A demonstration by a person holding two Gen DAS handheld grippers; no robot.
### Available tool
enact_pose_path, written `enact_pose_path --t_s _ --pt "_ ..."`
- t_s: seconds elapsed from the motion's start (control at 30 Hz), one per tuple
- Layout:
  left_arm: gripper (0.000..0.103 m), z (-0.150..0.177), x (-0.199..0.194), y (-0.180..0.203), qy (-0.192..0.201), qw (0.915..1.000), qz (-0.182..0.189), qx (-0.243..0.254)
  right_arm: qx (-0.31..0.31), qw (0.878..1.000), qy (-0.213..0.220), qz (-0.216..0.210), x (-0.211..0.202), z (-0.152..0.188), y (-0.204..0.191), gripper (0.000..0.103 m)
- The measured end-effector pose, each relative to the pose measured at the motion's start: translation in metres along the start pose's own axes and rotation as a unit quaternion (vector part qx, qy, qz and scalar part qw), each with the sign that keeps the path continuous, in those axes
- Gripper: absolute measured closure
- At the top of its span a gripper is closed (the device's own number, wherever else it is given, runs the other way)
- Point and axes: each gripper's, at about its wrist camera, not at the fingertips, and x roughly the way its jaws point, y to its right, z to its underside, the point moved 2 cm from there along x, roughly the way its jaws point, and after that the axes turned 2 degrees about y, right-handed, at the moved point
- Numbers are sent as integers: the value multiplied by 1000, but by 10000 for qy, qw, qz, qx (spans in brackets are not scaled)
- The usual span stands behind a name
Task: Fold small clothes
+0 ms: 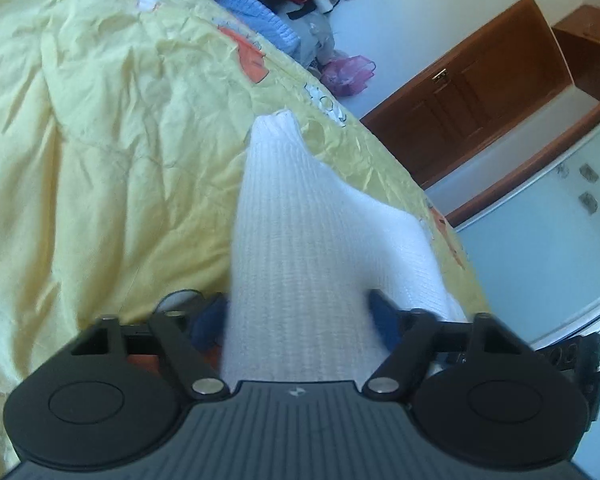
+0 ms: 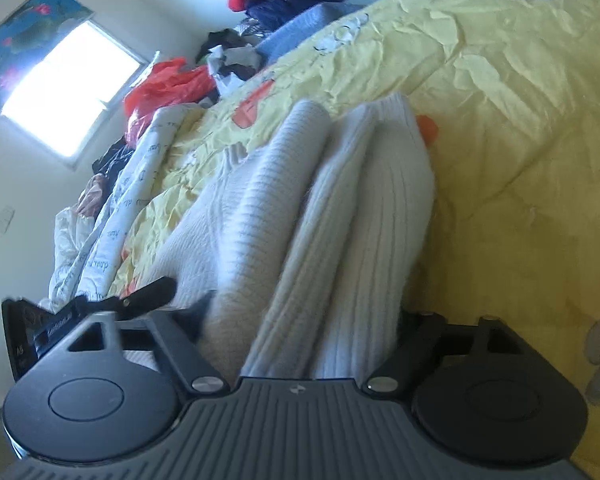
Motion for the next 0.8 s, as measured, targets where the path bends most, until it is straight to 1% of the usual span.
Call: enact_pose_path --t_s 0.03,0.07,0.13,0.17,0.23,0.27,0.3,0.33,0.37,0.4,0.43,0.47,0.5,0.53,0.57,0.6,0.63,0.67,0.7,0.77,0.8 --pt "46 0 -5 10 18 9999 -113 104 -31 10000 16 5 -3 1 -4 36" --pt "48 1 -13 20 31 9996 -169 212 -70 10000 28 25 -6 0 -7 41" --pt "49 5 -31 30 19 9993 -15 367 -239 9997 16 54 -18 1 -18 44" --pt "49 11 -43 33 -58 9992 103 372 -375 9993 9 -4 -29 5 -24 45" --pt "49 26 -60 32 -215 9984 290 435 -400 9989 -64 -238 -54 17 -26 45" --pt "49 39 -64 29 -345 9974 315 544 -378 9985 -98 -385 -65 26 -24 45" --pt "49 50 -66 25 -475 9967 268 602 -362 9981 -146 -471 -72 35 -22 45" --pt "48 61 -66 21 -517 9963 157 661 -315 9981 -260 -469 -76 49 -17 45" --pt "46 68 -68 18 -418 9966 162 697 -231 9983 -361 -405 -77 60 -13 46" --pt "44 71 -69 14 -316 9970 217 666 -216 9984 -351 -376 -78 69 -11 46" --pt "40 71 -67 12 -279 9977 221 579 -224 9986 -201 -433 -80 77 -7 46" --pt "35 70 -65 10 -247 9986 166 445 -159 9988 -98 -452 -81 79 -5 43" --pt "33 69 -65 10 -210 9990 81 377 17 9991 -29 -433 -80 78 -3 39" --pt "28 67 -66 11 -174 9993 -42 339 230 9992 30 -333 -79 77 0 25" --pt "27 65 -70 13 -140 9992 -124 367 353 9992 22 -197 -78 76 1 12" --pt "27 63 -78 15 -43 9989 -144 448 385 9992 -31 -70 -78 74 1 8" --pt "27 61 -91 17 177 9981 -169 563 301 9995 14 13 -83 72 0 9" --pt "27 59 -102 20 386 9967 -193 688 179 9997 144 49 -91 71 1 9" --pt "26 57 -114 24 607 9944 -224 835 42 9991 402 127 -102 68 0 10" --pt "19 54 -131 36 1060 9881 -277 1079 -13 9943 944 492 -122 61 3 9" --pt "19 54 -134 43 1238 9847 -270 1200 21 9897 1247 701 -132 55 2 10"
